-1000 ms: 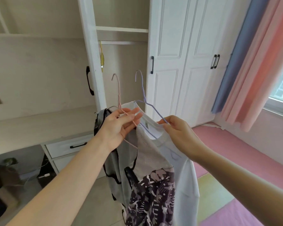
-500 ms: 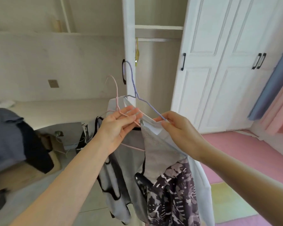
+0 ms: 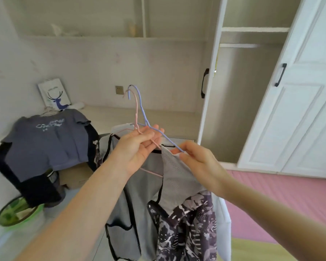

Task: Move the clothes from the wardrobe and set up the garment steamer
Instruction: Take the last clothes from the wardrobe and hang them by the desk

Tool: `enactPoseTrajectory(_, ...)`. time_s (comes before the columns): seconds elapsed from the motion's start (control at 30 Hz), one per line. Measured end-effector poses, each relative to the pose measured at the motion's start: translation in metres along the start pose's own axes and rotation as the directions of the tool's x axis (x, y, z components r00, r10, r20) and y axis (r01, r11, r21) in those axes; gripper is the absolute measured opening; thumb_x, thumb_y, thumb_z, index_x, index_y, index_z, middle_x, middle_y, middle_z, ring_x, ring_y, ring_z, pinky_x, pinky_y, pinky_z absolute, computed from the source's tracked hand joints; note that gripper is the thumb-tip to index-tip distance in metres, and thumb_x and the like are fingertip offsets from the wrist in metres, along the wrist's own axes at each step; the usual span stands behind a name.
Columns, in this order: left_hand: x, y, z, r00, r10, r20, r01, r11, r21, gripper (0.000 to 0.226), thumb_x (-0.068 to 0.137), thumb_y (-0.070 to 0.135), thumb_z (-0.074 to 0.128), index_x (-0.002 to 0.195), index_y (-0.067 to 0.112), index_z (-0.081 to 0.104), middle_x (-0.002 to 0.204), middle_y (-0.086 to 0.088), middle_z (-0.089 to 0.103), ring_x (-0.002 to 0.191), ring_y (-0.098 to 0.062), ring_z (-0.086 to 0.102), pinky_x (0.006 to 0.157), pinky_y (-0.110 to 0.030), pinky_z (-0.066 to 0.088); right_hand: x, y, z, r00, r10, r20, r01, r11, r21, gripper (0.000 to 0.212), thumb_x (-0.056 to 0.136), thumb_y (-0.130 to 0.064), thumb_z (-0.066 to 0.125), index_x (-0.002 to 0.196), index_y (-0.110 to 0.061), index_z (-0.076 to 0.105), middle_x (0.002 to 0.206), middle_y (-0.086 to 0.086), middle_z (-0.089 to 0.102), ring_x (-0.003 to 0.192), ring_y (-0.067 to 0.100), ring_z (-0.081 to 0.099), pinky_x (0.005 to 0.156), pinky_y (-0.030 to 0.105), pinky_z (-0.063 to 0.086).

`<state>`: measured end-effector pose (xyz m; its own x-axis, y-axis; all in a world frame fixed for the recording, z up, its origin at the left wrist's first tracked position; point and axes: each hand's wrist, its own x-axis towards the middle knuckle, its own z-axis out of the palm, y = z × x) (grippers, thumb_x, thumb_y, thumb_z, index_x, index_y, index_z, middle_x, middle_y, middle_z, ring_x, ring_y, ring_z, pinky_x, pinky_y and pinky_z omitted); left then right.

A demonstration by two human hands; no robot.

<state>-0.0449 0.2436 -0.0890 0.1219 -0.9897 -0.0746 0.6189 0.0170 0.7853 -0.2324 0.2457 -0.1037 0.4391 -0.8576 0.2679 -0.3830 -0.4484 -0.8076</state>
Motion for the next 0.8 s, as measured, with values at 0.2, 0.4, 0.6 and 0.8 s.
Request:
enactPoseTrajectory(0.2, 0.013, 0.043, -0.064, 0.992, -0.024, -0.122, 0.015, 0.998, -0.067, 0.016, 0.093, -0.009, 0.046, 0.105, -0.002, 0.054, 0.124, -0.021, 0.060, 0.111, -0.031, 0.061, 0.090, -0.041, 0.050, 0.047, -0.001, 0.073, 0.995, -0.028, 0.099, 0.028, 1.000, 0.005, 0.017, 0.097, -0.014, 0.044, 0.099, -0.020, 0.060, 0.068, -0.001, 0.052, 0.057, 0.003, 0.040, 0.053, 0.017, 0.032)
enactPoseTrajectory(0.4, 0.036, 0.076, -0.134, 0.969, -0.053, -0.240, 0.030, 0.995, -0.100, 0.021, 0.093, -0.011, 0.044, 0.112, -0.002, 0.049, 0.119, -0.022, 0.061, 0.111, -0.035, 0.061, 0.096, -0.044, 0.047, 0.097, 0.000, 0.146, 0.976, -0.086, 0.200, 0.116, 0.983, -0.143, 0.020, 0.101, -0.028, 0.037, 0.097, -0.018, 0.054, 0.068, -0.006, 0.052, 0.057, 0.005, 0.042, 0.055, 0.019, 0.034)
enactPoseTrajectory(0.6, 0.058, 0.096, -0.193, 0.933, -0.082, -0.351, 0.039, 0.991, -0.127, 0.014, 0.096, -0.008, 0.042, 0.102, 0.002, 0.051, 0.125, -0.021, 0.058, 0.115, -0.036, 0.059, 0.101, -0.048, 0.044, 0.147, -0.021, 0.218, 0.961, -0.038, 0.274, 0.114, 0.957, -0.265, 0.031, 0.097, -0.047, 0.036, 0.103, -0.020, 0.050, 0.081, -0.004, 0.056, 0.070, 0.015, 0.053, 0.061, 0.032, 0.042)
enactPoseTrajectory(0.8, 0.082, 0.113, -0.228, 0.890, -0.077, -0.449, 0.005, 0.987, -0.159, 0.019, 0.098, -0.005, 0.040, 0.088, 0.009, 0.047, 0.126, -0.022, 0.055, 0.119, -0.037, 0.056, 0.105, -0.049, 0.040, 0.192, -0.018, 0.279, 0.964, 0.030, 0.265, 0.076, 0.922, -0.381, 0.022, 0.100, -0.037, 0.038, 0.091, -0.017, 0.039, 0.073, -0.006, 0.044, 0.058, 0.009, 0.042, 0.049, 0.025, 0.031)
